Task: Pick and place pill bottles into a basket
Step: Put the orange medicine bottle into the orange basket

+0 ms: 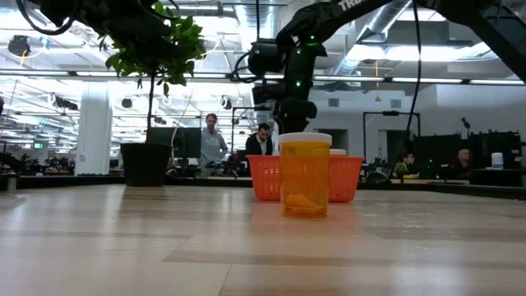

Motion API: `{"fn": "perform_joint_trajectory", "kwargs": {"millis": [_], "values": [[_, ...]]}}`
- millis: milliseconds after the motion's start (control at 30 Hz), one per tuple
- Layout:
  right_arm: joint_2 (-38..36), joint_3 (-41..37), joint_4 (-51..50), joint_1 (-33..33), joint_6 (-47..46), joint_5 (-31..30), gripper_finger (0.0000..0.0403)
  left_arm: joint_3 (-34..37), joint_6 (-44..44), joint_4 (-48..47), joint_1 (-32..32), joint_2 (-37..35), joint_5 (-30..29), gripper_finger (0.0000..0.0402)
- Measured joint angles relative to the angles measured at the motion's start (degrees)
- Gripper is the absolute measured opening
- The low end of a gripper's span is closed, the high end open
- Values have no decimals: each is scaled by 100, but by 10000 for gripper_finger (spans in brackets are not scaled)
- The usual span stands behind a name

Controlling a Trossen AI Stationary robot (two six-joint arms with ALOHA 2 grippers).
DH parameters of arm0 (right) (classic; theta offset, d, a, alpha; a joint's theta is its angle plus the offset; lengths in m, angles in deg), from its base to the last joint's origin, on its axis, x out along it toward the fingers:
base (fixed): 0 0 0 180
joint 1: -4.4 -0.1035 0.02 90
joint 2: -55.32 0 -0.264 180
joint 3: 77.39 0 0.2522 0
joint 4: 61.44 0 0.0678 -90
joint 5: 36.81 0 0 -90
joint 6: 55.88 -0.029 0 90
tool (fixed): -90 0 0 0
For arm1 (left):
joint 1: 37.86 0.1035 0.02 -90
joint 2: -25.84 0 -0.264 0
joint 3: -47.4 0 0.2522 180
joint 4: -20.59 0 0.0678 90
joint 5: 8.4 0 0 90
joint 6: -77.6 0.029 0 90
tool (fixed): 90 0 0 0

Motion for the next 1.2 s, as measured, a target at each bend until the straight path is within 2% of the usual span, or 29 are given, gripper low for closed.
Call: {"fn": "perform_joint_trajectory", "kwargs": {"millis": [267,767,1200], "values": [[-8,139,6,124,33,16,257,0,-50,2,-2,0,2,259],[73,130,-47,179,196,477,257,-2,-104,2,-2,0,9,259],[69,139,46,192,364,498,257,-2,-106,-40,-2,0,9,259]]}}
